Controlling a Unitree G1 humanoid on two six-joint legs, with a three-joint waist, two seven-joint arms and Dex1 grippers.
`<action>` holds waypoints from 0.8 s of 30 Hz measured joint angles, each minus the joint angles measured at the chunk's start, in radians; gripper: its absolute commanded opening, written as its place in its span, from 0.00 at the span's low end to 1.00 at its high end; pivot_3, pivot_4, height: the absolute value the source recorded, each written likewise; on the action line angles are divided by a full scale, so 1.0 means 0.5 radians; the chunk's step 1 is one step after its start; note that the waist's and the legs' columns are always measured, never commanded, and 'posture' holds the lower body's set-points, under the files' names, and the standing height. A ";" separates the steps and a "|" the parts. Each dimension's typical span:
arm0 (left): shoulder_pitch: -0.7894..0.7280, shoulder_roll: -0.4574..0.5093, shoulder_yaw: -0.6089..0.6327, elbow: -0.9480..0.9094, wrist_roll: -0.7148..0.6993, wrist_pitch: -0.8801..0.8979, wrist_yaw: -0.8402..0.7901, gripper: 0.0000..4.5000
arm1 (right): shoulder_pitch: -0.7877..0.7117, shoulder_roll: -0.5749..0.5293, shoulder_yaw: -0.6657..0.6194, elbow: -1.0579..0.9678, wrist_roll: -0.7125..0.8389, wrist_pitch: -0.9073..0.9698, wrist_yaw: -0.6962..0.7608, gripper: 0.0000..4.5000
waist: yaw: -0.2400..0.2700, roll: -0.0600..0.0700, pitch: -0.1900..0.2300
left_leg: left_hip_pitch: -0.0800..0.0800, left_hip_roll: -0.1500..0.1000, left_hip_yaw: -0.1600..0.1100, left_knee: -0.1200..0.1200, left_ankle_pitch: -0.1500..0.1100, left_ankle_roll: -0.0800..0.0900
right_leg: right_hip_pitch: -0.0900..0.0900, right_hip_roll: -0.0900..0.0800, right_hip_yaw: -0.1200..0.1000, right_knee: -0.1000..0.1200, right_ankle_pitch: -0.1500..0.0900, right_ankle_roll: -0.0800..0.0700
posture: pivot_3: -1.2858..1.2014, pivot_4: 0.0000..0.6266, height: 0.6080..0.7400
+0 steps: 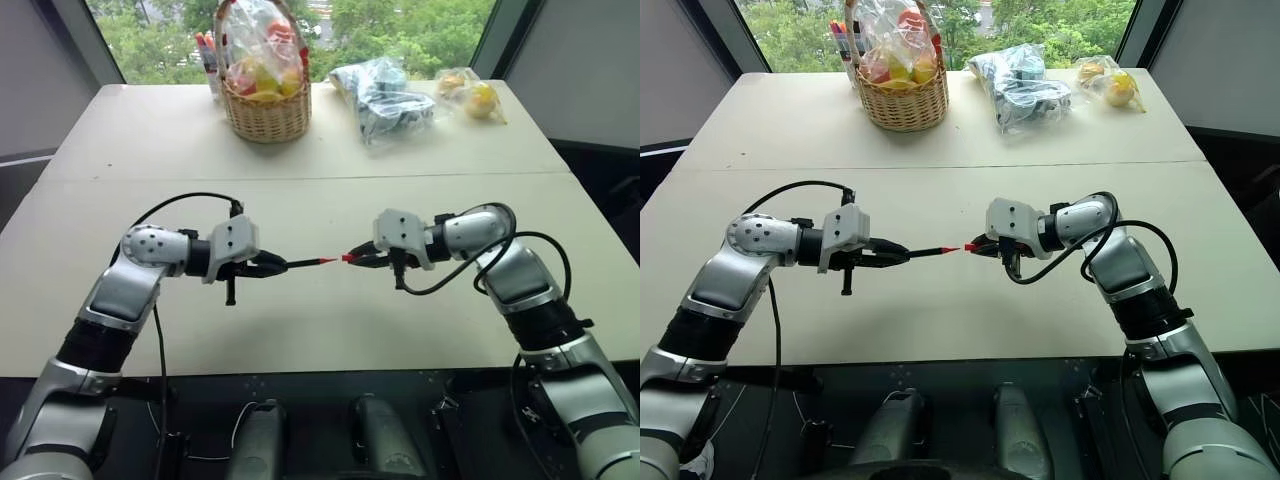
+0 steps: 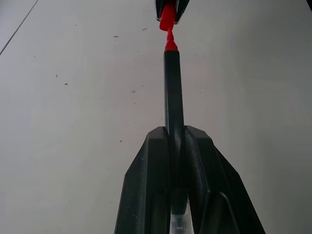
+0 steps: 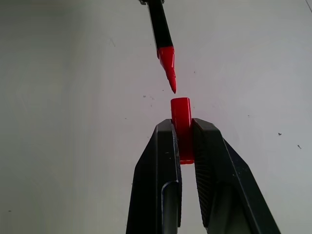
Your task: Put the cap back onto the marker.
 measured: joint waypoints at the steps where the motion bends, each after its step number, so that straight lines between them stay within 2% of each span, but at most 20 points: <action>1: 0.000 0.000 0.000 0.000 0.000 0.000 0.000 0.00 | 0.000 0.000 0.000 -0.003 0.005 0.011 -0.001 0.01 | 0.000 0.000 0.000 | 0.000 0.000 0.000 0.000 0.000 0.000 | 0.000 0.000 0.000 0.000 0.000 0.000 | 0.52 0.24 1.00; 24: 0.000 -0.002 -0.006 0.000 0.000 -0.002 0.002 0.00 | 0.001 0.018 0.060 -0.061 0.027 0.046 -0.032 0.01 | 0.000 0.000 0.000 | 0.000 0.000 0.000 0.000 0.000 0.000 | 0.000 0.000 0.000 0.000 0.000 0.000 | 0.52 0.24 1.00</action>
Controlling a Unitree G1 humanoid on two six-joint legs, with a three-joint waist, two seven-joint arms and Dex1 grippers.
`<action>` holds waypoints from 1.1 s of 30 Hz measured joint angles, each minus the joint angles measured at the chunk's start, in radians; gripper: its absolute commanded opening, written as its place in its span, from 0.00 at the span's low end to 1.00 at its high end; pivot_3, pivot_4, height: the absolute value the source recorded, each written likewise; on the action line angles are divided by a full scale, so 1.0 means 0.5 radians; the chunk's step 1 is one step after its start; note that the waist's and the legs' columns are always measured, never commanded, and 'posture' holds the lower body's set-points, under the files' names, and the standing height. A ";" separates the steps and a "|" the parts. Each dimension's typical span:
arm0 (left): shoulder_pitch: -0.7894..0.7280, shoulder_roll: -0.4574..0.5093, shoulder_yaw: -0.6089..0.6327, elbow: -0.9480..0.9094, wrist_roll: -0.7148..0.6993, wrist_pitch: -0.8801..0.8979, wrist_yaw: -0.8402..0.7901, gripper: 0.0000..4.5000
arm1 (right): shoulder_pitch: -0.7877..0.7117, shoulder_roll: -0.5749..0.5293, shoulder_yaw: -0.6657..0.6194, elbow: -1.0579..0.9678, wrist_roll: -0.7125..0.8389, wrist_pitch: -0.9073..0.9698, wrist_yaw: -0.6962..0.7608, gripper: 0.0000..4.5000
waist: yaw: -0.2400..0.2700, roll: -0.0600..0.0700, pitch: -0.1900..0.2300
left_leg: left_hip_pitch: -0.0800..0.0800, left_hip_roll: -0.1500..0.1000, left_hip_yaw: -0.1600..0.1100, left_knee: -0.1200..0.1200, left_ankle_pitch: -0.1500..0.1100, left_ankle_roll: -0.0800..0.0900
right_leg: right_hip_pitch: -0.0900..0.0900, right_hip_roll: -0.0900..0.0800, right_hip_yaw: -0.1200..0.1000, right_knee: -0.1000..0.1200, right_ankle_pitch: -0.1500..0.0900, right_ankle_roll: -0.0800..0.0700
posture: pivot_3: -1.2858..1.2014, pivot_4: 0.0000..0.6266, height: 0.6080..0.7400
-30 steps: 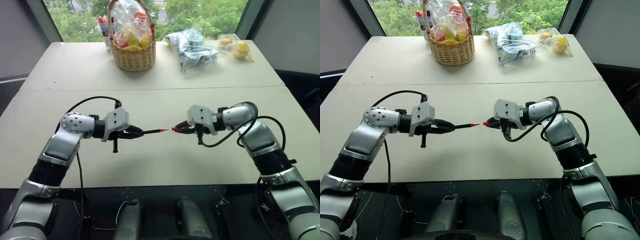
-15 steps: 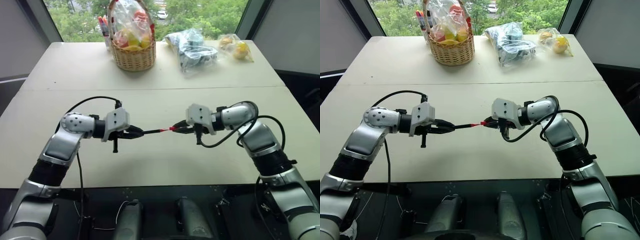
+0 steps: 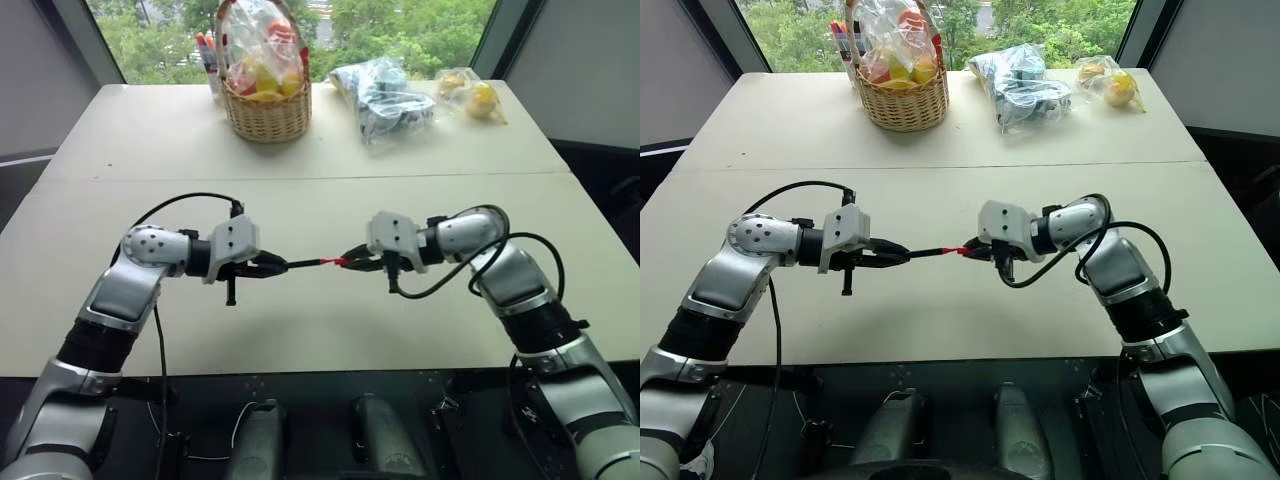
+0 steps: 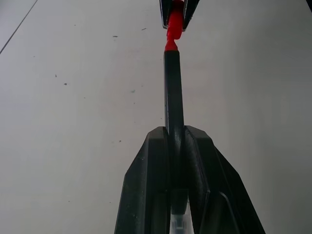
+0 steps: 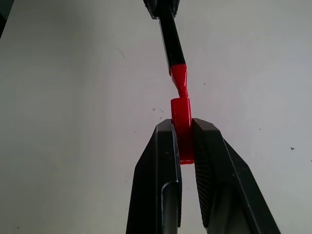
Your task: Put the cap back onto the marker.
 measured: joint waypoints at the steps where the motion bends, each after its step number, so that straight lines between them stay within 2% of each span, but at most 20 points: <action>1: 0.000 -0.001 0.000 0.000 0.000 0.000 0.001 0.00 | 0.000 0.002 0.001 -0.003 0.001 0.002 -0.003 0.01 | 0.000 0.000 0.000 | 0.000 0.000 0.000 0.000 0.000 0.000 | 0.000 0.000 0.000 0.000 0.000 0.000 | 0.52 0.24 1.00; 33: -0.023 -0.012 -0.005 0.000 0.040 -0.006 -0.083 0.00 | -0.031 0.063 0.083 -0.033 -0.081 -0.034 -0.028 0.01 | 0.000 0.000 0.000 | 0.000 0.000 0.000 0.000 0.000 0.000 | 0.000 0.000 0.000 0.000 0.000 0.000 | 0.52 0.24 1.00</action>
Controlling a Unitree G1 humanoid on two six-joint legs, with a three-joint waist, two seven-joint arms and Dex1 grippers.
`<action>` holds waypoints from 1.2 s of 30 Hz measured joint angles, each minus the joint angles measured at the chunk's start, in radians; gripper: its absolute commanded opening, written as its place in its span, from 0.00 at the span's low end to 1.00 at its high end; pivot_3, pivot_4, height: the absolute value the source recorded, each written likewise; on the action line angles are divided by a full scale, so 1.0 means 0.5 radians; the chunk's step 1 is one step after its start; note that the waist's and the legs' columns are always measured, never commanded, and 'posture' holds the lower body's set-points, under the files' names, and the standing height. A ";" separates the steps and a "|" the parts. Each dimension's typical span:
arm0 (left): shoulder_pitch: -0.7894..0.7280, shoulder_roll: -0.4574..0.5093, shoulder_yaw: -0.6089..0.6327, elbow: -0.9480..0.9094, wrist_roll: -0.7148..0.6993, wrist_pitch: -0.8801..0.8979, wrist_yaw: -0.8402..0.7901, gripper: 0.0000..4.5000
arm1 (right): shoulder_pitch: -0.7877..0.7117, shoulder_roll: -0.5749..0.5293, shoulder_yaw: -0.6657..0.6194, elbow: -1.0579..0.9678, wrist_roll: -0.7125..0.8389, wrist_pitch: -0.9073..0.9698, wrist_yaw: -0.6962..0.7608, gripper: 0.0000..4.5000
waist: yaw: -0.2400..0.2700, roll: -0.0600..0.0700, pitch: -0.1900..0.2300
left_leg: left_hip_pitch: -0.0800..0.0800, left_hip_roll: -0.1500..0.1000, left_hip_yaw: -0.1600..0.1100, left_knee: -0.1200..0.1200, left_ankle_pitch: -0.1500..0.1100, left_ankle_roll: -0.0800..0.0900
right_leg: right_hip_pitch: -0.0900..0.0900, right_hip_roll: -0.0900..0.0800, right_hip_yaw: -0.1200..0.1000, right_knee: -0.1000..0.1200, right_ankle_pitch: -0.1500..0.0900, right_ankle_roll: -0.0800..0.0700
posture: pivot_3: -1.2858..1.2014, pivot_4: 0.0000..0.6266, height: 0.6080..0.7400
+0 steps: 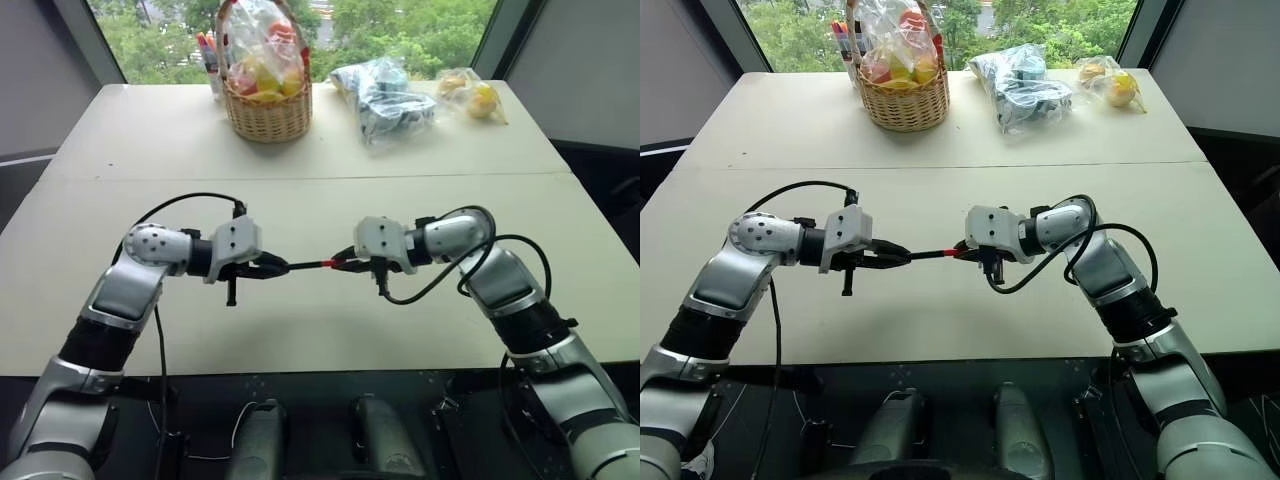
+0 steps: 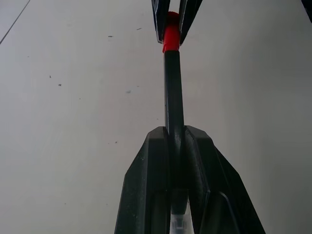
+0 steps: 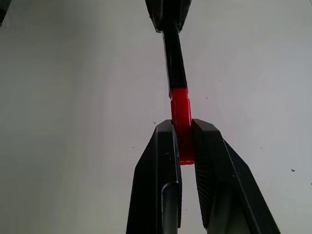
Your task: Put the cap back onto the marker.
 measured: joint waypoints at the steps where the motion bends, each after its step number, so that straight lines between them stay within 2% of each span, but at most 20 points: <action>1: 0.000 -0.001 -0.002 0.002 0.002 -0.006 -0.006 0.00 | 0.000 0.000 0.001 -0.002 0.002 0.003 0.010 0.01 | 0.000 0.000 0.000 | 0.000 0.000 0.000 0.000 0.000 0.000 | 0.000 0.000 0.000 0.000 0.000 0.000 | 0.52 0.24 1.00; 36: -0.046 -0.031 0.002 0.038 0.049 -0.076 -0.031 0.00 | -0.038 0.017 0.030 -0.067 -0.019 0.120 0.006 0.01 | 0.000 0.000 0.000 | 0.000 0.000 0.000 0.000 0.000 0.000 | 0.000 0.000 0.000 0.000 0.000 0.000 | 0.52 0.24 1.00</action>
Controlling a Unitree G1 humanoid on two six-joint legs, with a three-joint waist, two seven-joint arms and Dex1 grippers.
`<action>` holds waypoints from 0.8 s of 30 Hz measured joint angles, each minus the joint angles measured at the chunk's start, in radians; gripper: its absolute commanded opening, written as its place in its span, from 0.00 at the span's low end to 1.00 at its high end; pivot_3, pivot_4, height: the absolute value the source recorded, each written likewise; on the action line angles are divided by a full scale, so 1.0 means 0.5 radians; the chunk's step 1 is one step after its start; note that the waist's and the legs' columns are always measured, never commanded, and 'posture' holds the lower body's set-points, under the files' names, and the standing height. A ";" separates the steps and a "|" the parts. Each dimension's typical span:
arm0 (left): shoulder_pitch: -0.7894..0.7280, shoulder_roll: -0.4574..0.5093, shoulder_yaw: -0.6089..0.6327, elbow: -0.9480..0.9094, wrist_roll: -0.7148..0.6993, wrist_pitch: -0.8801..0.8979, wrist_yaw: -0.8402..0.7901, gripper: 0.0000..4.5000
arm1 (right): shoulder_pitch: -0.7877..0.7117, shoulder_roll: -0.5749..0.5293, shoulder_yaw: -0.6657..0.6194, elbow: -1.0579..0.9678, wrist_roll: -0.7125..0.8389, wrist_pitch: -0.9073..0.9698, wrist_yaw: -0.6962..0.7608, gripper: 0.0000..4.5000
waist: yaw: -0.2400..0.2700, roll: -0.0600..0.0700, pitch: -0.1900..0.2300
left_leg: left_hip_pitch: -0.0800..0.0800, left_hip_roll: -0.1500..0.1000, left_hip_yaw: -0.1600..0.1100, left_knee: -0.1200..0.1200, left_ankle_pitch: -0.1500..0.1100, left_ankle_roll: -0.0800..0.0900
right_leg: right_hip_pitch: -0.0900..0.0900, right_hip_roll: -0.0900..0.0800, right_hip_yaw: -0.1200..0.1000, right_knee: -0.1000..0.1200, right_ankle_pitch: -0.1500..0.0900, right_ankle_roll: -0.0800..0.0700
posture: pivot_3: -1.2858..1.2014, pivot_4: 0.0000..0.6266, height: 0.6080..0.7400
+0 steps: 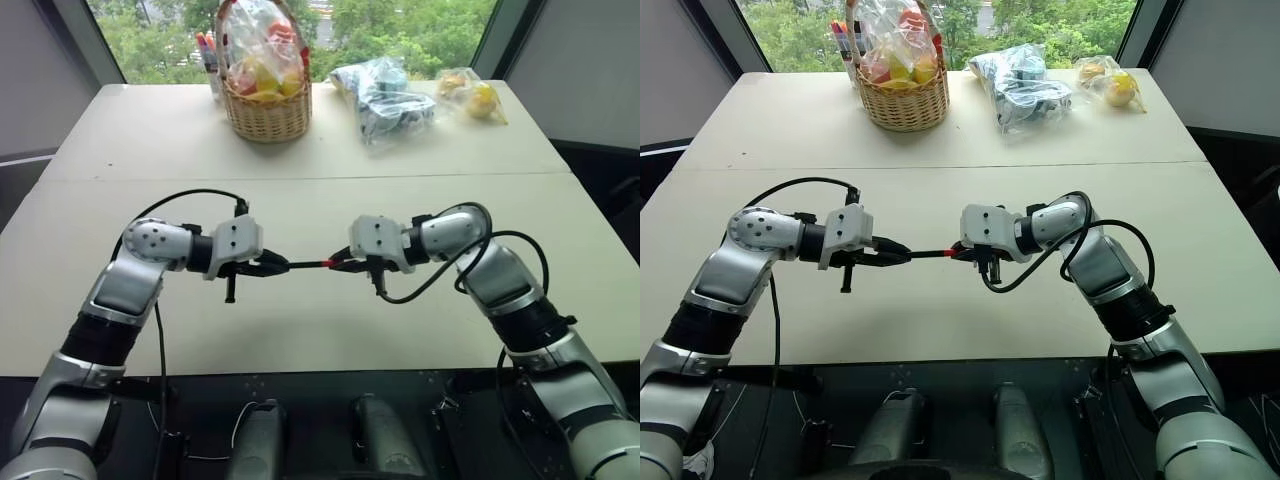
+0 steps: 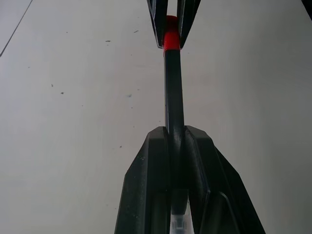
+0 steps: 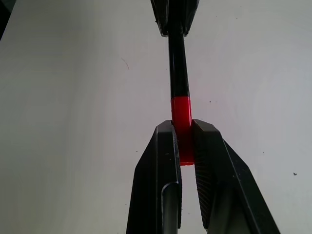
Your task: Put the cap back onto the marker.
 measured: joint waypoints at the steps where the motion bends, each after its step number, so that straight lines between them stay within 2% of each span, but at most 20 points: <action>1: 0.000 -0.001 0.001 0.000 0.000 0.001 0.001 0.00 | 0.000 0.000 -0.001 0.000 0.000 0.000 -0.001 0.01 | 0.000 0.000 0.000 | 0.000 0.000 0.000 0.000 0.000 0.000 | 0.000 0.000 0.000 0.000 0.000 0.000 | 0.52 0.24 1.00; 3: 0.001 -0.003 0.003 -0.002 0.000 0.008 0.006 0.00 | 0.000 0.000 -0.004 0.000 0.000 0.000 -0.005 0.01 | 0.000 0.000 0.000 | 0.000 0.000 0.000 0.000 0.000 0.000 | 0.000 0.000 0.000 0.000 0.000 0.000 | 0.52 0.24 1.00; 6: 0.001 -0.021 0.006 -0.022 -0.006 0.036 0.031 0.00 | 0.000 0.020 -0.008 -0.013 0.019 -0.006 -0.011 0.30 | 0.000 0.000 0.000 | 0.000 0.000 0.000 0.000 0.000 0.000 | 0.000 0.000 0.000 0.000 0.000 0.000 | 0.52 0.24 1.00; 8: 0.002 -0.096 -0.014 -0.064 -0.016 0.047 0.056 0.00 | 0.000 0.095 0.008 -0.085 0.047 -0.031 -0.016 0.53 | 0.000 0.000 0.000 | -0.001 0.000 -0.001 0.000 0.000 0.000 | 0.000 0.001 0.000 0.000 0.000 0.000 | 0.52 0.24 1.00; 11: 0.012 -0.089 -0.021 -0.099 -0.032 0.082 0.086 0.00 | 0.000 0.074 0.019 -0.125 0.072 -0.037 -0.024 0.87 | 0.000 0.000 0.000 | 0.000 0.000 -0.001 0.000 0.000 0.000 | 0.000 0.000 0.000 0.000 0.000 0.000 | 0.52 0.24 1.00; 19: 0.254 0.033 0.072 -0.248 -0.054 0.221 0.235 0.00 | 0.025 -0.074 -0.064 -0.115 0.080 -0.044 -0.075 0.87 | -0.001 0.000 0.000 | 0.000 0.001 -0.001 0.000 0.000 0.000 | 0.000 0.000 0.000 0.000 0.000 0.000 | 0.52 0.24 1.00; 24: 0.395 0.023 0.239 -0.387 -0.044 0.526 0.608 0.00 | 0.108 -0.111 -0.194 -0.147 0.125 -0.001 -0.146 0.87 | 0.004 0.000 0.000 | -0.001 0.001 -0.002 0.000 0.000 0.000 | 0.000 -0.001 0.000 0.000 0.000 0.000 | 0.52 0.24 1.00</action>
